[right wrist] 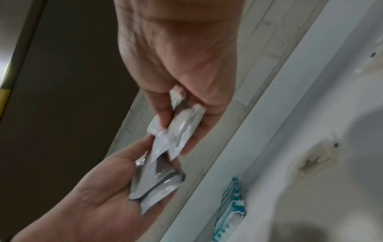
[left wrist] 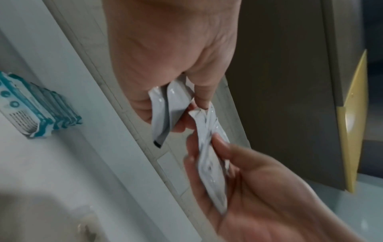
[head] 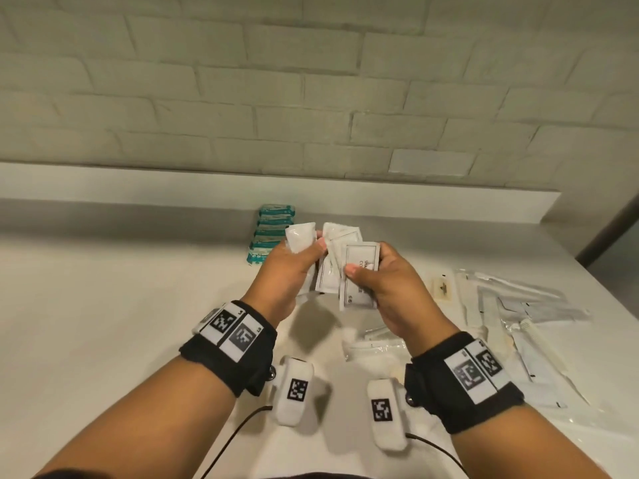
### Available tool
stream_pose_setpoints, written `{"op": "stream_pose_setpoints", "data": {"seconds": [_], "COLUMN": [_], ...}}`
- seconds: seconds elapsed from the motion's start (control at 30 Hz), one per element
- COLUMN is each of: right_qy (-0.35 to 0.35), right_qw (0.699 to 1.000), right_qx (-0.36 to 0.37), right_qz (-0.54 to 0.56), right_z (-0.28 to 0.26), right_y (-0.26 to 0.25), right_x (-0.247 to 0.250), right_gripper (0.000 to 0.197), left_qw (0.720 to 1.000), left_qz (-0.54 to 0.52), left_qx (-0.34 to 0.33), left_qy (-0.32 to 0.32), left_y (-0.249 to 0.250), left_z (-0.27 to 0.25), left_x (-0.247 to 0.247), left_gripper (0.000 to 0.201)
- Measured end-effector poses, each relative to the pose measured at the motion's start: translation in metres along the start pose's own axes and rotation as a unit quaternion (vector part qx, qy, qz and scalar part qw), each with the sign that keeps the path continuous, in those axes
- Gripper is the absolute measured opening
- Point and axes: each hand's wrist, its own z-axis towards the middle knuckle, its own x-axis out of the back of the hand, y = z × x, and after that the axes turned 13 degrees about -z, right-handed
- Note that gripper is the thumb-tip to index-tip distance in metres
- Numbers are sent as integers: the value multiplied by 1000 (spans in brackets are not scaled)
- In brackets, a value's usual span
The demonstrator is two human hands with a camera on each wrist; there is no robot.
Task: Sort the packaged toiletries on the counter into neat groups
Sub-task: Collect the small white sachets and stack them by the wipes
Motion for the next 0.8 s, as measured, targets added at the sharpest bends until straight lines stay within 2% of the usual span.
{"op": "stream_pose_setpoints", "data": {"seconds": [0.07, 0.13, 0.3, 0.37, 0.47, 0.53, 0.6, 0.7, 0.8], "right_qy": [60, 90, 100, 82, -11, -91, -128, -62, -5], "right_qw": [998, 994, 990, 987, 960, 938, 938, 952, 960], "right_qx": [-3, -8, -8, 7, 59, 59, 37, 32, 24], "right_qz": [36, 54, -100, -138, -274, -329, -319, -297, -279], "right_z": [3, 5, -2, -5, -5, -2, 2, 7, 5], "right_y": [-1, 0, 2, -7, -26, -32, -28, -15, -6], "right_x": [-4, -3, 10, 23, 34, 30, 22, 16, 10], "right_gripper": [29, 31, 23, 20, 17, 21, 25, 32, 35], "left_qw": [999, 997, 989, 975, 941, 944, 970, 989, 987], "left_qz": [21, 78, 132, 218, 333, 314, 216, 114, 135], "left_qx": [-4, -18, -40, -22, 36, 58, 66, 65, 44], "left_qy": [-24, -22, 56, 36, -54, -86, -85, -67, -75], "left_y": [-6, -15, -6, 6, 19, 21, 21, 20, 11], "left_z": [-3, -7, 1, 4, 0, -1, 0, 2, 1], "left_x": [0, 3, 16, 22, 23, 20, 17, 16, 16], "left_gripper": [14, 23, 21, 24, 15, 10, 8, 14, 17]}}
